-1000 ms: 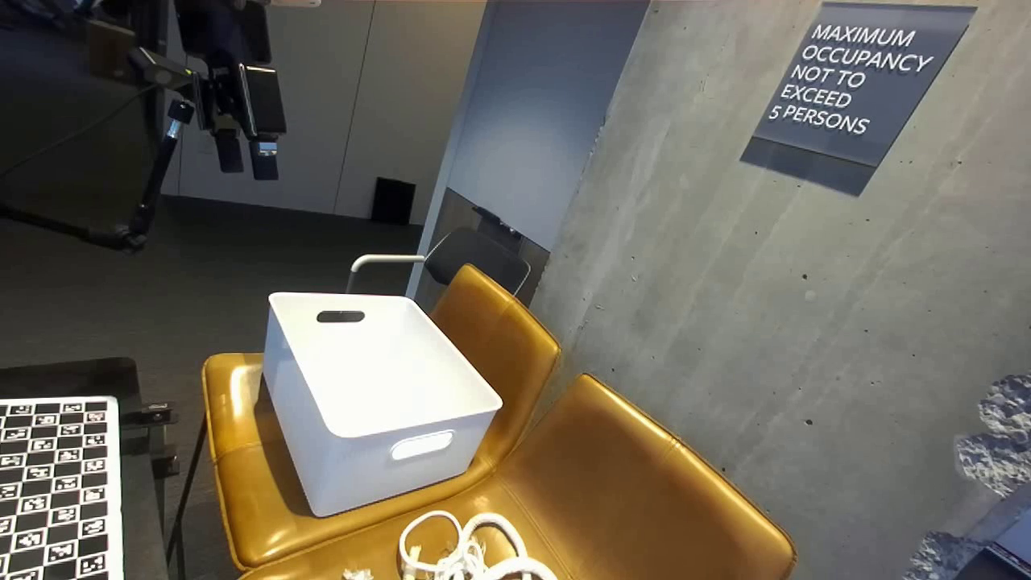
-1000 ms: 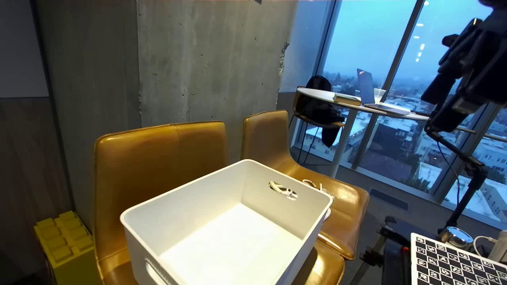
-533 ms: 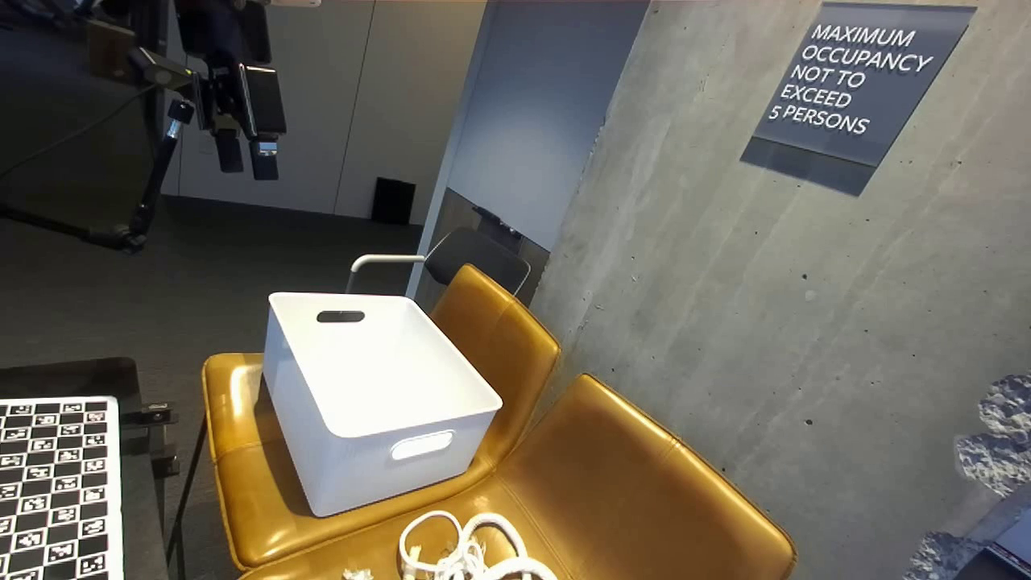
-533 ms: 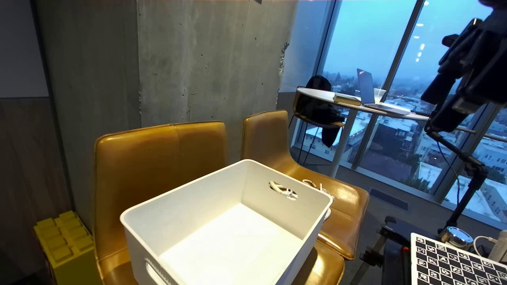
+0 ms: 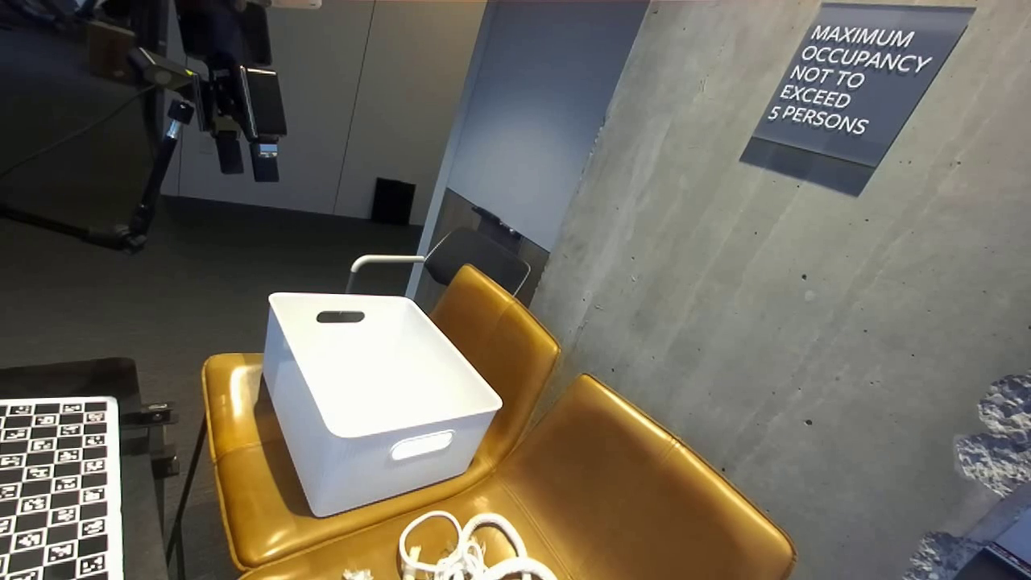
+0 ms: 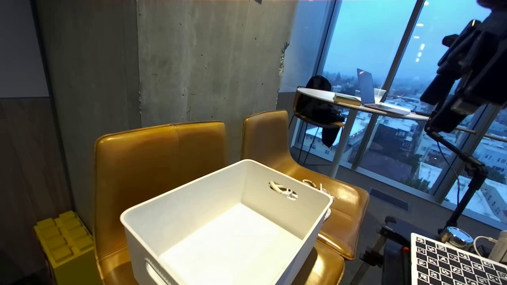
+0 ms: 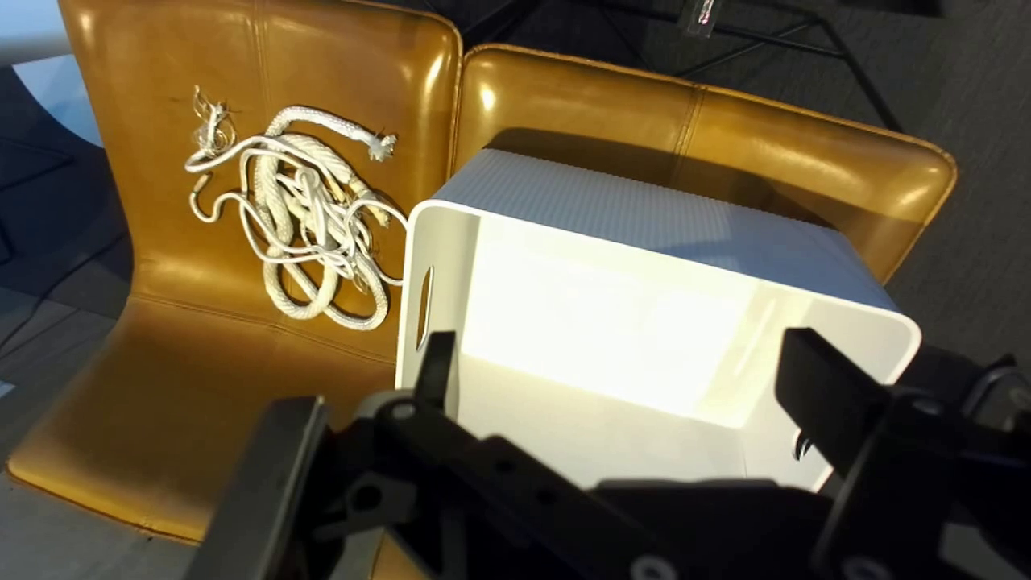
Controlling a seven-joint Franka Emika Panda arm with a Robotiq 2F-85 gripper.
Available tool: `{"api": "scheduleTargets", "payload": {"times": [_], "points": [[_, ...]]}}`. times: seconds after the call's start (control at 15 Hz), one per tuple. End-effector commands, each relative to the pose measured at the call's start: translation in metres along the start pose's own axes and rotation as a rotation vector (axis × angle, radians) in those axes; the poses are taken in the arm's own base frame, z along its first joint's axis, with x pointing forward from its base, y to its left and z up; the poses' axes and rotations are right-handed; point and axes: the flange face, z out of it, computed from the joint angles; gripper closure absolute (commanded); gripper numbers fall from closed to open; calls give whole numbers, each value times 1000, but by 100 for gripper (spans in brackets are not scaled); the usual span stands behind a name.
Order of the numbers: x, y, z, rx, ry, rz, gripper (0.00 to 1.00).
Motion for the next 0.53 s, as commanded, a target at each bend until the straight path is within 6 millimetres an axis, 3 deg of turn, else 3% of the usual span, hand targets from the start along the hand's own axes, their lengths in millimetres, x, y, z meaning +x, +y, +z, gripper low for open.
{"api": "scheduleTargets", "payload": {"times": [0.0,0.47], "points": [[12,15,17,-9,35,0,0],[28,87,96,-68,106,57,0]]}}
